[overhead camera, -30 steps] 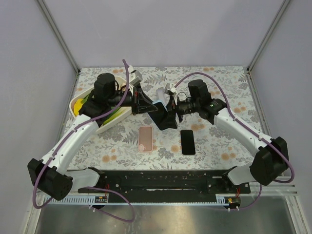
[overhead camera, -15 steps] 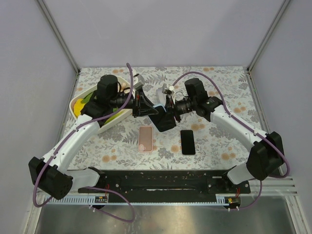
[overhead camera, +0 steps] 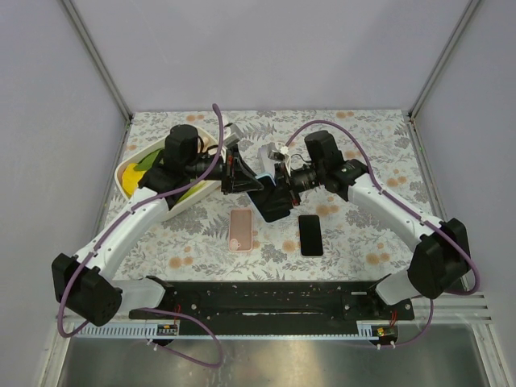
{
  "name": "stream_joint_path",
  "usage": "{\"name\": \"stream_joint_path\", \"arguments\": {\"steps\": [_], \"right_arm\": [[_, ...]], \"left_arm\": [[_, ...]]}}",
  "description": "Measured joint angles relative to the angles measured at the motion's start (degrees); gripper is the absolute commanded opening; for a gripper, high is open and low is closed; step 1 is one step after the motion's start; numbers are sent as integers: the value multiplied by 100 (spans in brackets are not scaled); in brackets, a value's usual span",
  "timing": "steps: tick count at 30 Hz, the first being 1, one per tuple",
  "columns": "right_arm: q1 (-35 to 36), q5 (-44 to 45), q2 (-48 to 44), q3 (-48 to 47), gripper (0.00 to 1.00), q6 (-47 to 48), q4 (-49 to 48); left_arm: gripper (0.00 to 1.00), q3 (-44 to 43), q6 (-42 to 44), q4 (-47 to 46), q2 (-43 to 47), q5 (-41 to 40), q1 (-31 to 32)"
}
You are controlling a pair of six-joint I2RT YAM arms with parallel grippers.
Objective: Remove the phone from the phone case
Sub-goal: Remove the phone case from the phone.
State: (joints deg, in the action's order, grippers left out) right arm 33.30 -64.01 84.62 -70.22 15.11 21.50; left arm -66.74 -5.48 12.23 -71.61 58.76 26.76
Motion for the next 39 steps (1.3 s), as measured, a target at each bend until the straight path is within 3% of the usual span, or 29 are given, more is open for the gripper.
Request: {"name": "stream_joint_path", "arguments": {"steps": [1,4,14,16,18,19,22,25,29,31,39], "right_arm": [[0,42,-11,0,52,-24,46],[-11,232,-13,0,63,-122,98],[-85,330,-37,15,64,-299,63],[-107,323,-42,42,56,-319,50],[-120,299,-55,101,37,-343,17],[-120,264,-61,125,34,-361,11],[-120,195,-107,168,33,-402,-37],[-136,195,-179,203,39,-404,-68],[-186,175,-251,214,2,-393,-107],[-188,90,-260,214,0,-328,-146],[-188,212,-275,197,0,-157,149]], "left_arm": [[0,26,-46,-52,0,44,-2],[0,76,-66,-125,31,199,4],[0,151,-511,-658,221,424,-249],[0,267,-715,-942,260,428,-315],[0,404,-960,-1250,278,420,-367],[0,457,-1038,-1357,278,411,-382],[0,608,-1294,-1685,278,363,-448],[0,708,-1537,-1965,280,367,-509],[0,866,-1934,-2422,299,387,-636],[0,920,-2068,-2573,299,391,-669],[52,925,-1864,-2334,328,407,-649]]}}
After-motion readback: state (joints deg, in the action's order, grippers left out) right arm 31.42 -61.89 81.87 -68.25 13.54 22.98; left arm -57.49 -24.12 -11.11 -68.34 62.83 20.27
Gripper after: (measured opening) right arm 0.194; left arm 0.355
